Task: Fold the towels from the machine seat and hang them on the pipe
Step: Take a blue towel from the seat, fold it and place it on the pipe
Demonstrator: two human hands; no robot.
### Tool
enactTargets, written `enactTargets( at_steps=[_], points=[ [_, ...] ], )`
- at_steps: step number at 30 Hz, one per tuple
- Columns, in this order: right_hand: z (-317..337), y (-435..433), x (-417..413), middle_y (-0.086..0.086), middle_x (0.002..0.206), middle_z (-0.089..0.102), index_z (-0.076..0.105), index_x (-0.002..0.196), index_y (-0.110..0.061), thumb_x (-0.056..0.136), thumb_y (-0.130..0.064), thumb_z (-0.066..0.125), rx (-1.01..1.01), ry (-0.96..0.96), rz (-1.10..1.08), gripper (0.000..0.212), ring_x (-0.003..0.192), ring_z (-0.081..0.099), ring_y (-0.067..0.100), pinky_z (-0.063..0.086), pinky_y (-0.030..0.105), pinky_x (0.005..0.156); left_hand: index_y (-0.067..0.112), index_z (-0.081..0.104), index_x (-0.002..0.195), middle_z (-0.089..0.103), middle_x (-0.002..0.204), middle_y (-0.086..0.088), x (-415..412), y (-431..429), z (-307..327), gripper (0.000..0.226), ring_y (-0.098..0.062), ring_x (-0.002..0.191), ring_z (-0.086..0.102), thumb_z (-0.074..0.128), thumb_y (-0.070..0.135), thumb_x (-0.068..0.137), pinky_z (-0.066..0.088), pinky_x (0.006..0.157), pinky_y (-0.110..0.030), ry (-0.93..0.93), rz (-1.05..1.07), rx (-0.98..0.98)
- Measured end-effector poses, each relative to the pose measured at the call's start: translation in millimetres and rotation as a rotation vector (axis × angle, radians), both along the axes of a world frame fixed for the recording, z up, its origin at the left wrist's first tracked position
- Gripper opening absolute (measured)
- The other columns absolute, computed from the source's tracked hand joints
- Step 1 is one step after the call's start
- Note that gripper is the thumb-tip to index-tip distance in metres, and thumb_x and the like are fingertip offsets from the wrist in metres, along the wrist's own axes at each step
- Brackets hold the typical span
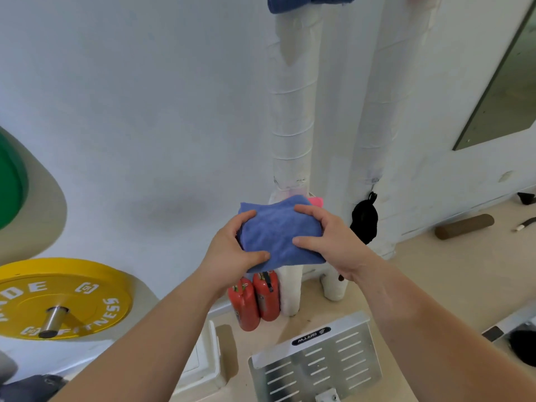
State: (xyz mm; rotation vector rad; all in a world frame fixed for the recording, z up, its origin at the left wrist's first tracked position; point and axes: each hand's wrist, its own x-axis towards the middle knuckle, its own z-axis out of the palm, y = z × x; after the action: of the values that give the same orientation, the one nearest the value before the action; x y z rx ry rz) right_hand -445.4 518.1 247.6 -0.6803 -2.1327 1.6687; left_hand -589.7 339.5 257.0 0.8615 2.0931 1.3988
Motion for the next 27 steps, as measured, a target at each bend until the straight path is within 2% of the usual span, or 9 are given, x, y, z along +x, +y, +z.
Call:
enactTargets(
  at_steps=[2, 4, 7, 11, 13, 15, 18, 24, 27],
  points=[
    [12.3, 12.8, 1.9, -0.009, 0.142, 0.051, 0.049, 0.144, -0.033, 0.073, -0.022, 0.087, 0.13, -0.078, 0.067, 0.081, 0.127, 0.054, 0.011, 0.047, 0.032, 0.107, 0.037, 0.055, 0.131, 0.058, 0.111, 0.023, 3.8, 9.9, 12.2, 0.071, 0.006, 0.098, 0.059, 0.083, 0.01, 0.072, 0.048, 0.078, -0.012, 0.181, 0.027, -0.056],
    [26.0, 21.8, -0.5, -0.007, 0.141, 0.051, 0.045, 0.147, -0.03, 0.072, -0.022, 0.087, 0.265, -0.144, 0.103, 0.087, 0.127, 0.053, 0.013, 0.046, 0.027, 0.105, 0.033, 0.062, 0.122, 0.064, 0.102, 0.019, 3.6, 18.4, 25.3, 0.055, 0.002, 0.091, 0.062, 0.081, 0.013, 0.074, 0.048, 0.073, -0.013, 0.338, 0.043, -0.067],
    [50.4, 35.0, -6.1, -0.006, 0.115, 0.066, 0.062, 0.129, -0.025, 0.074, -0.018, 0.085, 0.467, -0.148, 0.099, 0.06, 0.103, 0.062, 0.011, 0.045, 0.007, 0.079, 0.029, 0.07, 0.103, 0.072, 0.089, 0.01, -4.4, 27.5, 41.3, 0.028, -0.009, 0.081, 0.067, 0.078, 0.02, 0.077, 0.055, 0.069, -0.027, 0.449, -0.015, -0.086],
    [81.0, 49.1, -19.4, -0.001, 0.086, 0.066, 0.075, 0.091, -0.019, 0.073, -0.024, 0.085, 0.609, -0.16, 0.136, 0.022, 0.077, 0.063, 0.013, 0.051, 0.024, 0.067, 0.025, 0.073, 0.092, 0.054, 0.104, 0.007, -22.6, 32.1, 63.2, 0.018, -0.012, 0.084, 0.06, 0.082, 0.031, 0.078, 0.047, 0.062, -0.023, 0.474, 0.023, -0.162],
    [89.7, 54.9, -28.2, 0.003, 0.085, 0.063, 0.072, 0.083, -0.013, 0.074, -0.025, 0.086, 0.572, -0.14, 0.147, 0.02, 0.076, 0.061, 0.014, 0.051, 0.029, 0.068, 0.016, 0.072, 0.098, 0.053, 0.107, 0.01, -34.2, 30.3, 73.3, 0.023, -0.011, 0.089, 0.058, 0.082, 0.027, 0.08, 0.049, 0.064, -0.022, 0.348, 0.018, -0.122],
    [95.4, 57.9, -36.5, 0.007, 0.089, 0.069, 0.071, 0.088, -0.013, 0.079, -0.024, 0.084, 0.409, -0.113, 0.167, 0.02, 0.078, 0.063, 0.013, 0.052, 0.028, 0.07, 0.011, 0.07, 0.098, 0.067, 0.093, -0.004, -46.6, 26.8, 84.0, 0.019, -0.019, 0.084, 0.063, 0.079, 0.021, 0.084, 0.057, 0.07, -0.035, 0.173, -0.022, -0.051],
    [101.6, 54.3, -54.3, 0.013, 0.098, 0.073, 0.069, 0.102, -0.013, 0.086, -0.021, 0.08, 0.215, 0.001, 0.124, 0.021, 0.084, 0.067, 0.014, 0.054, 0.03, 0.074, 0.012, 0.07, 0.099, 0.074, 0.094, -0.012, -69.2, 25.0, 96.5, 0.014, -0.025, 0.085, 0.071, 0.075, 0.02, 0.088, 0.059, 0.08, -0.043, 0.076, -0.017, 0.041],
    [134.5, 27.1, -101.5, 0.013, 0.106, 0.07, 0.055, 0.128, -0.026, 0.093, -0.028, 0.072, 0.122, 0.121, -0.138, 0.039, 0.09, 0.071, 0.019, 0.058, 0.024, 0.066, 0.02, 0.067, 0.108, 0.074, 0.101, -0.002, -113.7, 34.1, 118.8, 0.016, -0.02, 0.093, 0.071, 0.068, 0.027, 0.094, 0.053, 0.071, -0.03, -0.025, 0.041, 0.212],
    [147.0, 18.7, -119.4, 0.012, 0.105, 0.069, 0.054, 0.126, -0.026, 0.093, -0.031, 0.07, 0.095, 0.154, -0.263, 0.037, 0.09, 0.072, 0.021, 0.06, 0.029, 0.061, 0.022, 0.065, 0.115, 0.073, 0.104, 0.003, -129.3, 38.5, 131.1, 0.028, -0.013, 0.093, 0.07, 0.074, 0.031, 0.09, 0.051, 0.07, -0.023, -0.017, 0.028, 0.258]
  ],
)
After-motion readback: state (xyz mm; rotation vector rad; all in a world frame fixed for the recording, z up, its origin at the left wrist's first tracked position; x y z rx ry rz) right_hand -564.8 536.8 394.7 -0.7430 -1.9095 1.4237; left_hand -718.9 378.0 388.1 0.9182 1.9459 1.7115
